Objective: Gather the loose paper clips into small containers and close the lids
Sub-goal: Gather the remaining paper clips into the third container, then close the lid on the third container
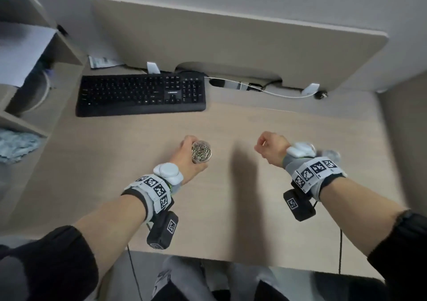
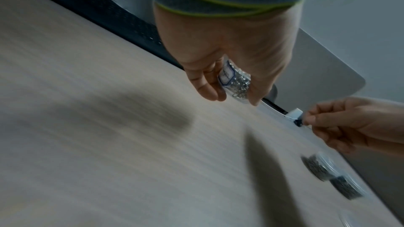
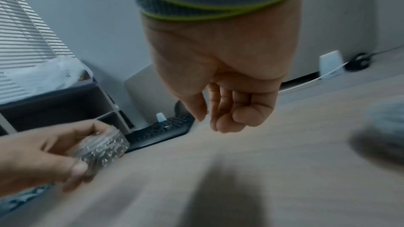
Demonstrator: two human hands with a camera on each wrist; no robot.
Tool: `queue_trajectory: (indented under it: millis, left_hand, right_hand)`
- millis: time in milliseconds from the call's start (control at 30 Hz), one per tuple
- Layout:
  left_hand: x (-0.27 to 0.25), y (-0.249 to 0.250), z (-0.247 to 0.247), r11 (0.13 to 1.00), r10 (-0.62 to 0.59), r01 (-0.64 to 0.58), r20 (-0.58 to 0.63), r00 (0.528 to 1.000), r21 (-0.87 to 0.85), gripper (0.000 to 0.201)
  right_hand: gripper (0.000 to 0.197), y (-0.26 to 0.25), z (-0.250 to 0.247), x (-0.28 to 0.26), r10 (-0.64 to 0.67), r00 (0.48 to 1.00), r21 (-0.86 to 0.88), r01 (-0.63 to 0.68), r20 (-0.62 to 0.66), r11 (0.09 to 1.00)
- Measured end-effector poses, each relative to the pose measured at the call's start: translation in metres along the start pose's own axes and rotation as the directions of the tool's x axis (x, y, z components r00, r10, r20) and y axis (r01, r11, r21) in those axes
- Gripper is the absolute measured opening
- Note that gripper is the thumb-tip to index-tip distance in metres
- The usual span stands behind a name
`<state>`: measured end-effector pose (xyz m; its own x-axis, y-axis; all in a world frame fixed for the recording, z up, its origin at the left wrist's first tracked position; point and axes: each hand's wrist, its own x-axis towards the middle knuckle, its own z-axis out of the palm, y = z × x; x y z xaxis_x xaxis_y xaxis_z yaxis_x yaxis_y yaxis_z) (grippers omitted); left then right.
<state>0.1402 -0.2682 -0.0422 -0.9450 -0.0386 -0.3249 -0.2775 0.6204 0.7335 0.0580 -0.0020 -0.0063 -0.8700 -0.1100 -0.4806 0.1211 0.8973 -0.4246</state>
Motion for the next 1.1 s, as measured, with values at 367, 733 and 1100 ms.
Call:
queue_trajectory:
  millis: [367, 733, 1100]
  left_hand:
    - [0.03, 0.066, 0.097, 0.993, 0.026, -0.035, 0.083, 0.996, 0.109, 0.068]
    - [0.037, 0.116, 0.15, 0.966, 0.102, -0.152, 0.228, 0.968, 0.211, 0.066]
    - [0.026, 0.122, 0.101, 0.967, 0.13, -0.186, 0.287, 0.949, 0.175, 0.066]
  right_hand:
    - [0.056, 0.121, -0.011, -0.006, 0.06, 0.991, -0.361, -0.012, 0.12, 0.932]
    - [0.048, 0.164, 0.0, -0.04, 0.153, 0.982, -0.398, -0.096, 0.115, 0.912]
    - [0.049, 0.08, -0.03, -0.045, -0.056, 0.992, 0.224, 0.081, -0.114, 0.971]
